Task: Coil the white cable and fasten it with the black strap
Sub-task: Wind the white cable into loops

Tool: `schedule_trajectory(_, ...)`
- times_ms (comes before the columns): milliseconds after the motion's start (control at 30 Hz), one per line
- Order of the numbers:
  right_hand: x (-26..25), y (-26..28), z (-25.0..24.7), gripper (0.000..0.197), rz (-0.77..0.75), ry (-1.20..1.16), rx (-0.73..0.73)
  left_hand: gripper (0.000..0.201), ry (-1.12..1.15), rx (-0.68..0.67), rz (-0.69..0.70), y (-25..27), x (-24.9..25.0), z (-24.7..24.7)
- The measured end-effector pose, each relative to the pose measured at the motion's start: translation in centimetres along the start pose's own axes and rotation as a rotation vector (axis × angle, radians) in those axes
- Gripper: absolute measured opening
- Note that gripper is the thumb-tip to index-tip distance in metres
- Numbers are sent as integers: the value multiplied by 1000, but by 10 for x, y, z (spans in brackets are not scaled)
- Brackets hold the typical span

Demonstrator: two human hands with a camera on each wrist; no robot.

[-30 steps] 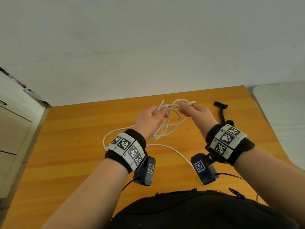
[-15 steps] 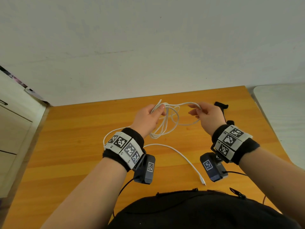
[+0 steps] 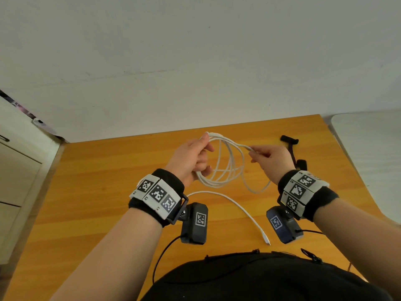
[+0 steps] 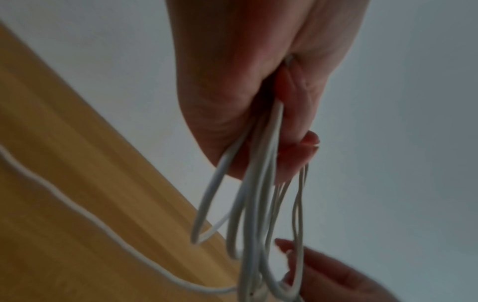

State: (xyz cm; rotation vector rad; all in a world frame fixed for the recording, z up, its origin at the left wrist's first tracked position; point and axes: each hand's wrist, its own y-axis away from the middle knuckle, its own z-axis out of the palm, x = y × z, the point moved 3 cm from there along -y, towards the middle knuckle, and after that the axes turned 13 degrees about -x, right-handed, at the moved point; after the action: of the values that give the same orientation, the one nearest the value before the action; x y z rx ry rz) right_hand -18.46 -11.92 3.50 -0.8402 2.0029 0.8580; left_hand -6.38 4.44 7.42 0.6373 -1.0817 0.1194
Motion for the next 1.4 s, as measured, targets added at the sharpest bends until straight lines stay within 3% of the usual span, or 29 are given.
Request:
schedule_trajectory(133,3,1,11,25,49,46,-88,39,145,-99,-55,1,3,7)
schedule_trajectory(300,5,-2,18,22,150,75,-148,48,141,-216,-121,3,3,9)
schedule_trajectory(500,-8,0,-2,32,63,227,9,49,44,-239,-191,7,3,6)
schedule_trajectory(633,-10,-2,4,27,29,390,-82,51,250,-273,-144,7,4,8)
schedule_trajectory(767,3,-4,22,28,76,495,-196,51,472,-177,-20,4,12,5)
schedule_trajectory(900,20,-2,25,29,257,419,-287,48,571,-40,90,2,21,-8)
schedule_trajectory(1000,28,1,18,27,350,134,-201,47,587,29,115,1,21,-15)
schedule_trajectory(1133,32,5,12,28,379,-734,-152,47,610,116,102,-2,12,-17)
schedule_trajectory(1200,27,6,9,25,364,-1028,-170,47,650,149,101,-3,8,-19)
schedule_trajectory(1300,16,6,9,20,326,-1343,-167,48,678,174,96,-5,4,-22)
schedule_trajectory(1400,6,5,11,23,286,-1503,-147,48,666,180,85,-6,3,-22)
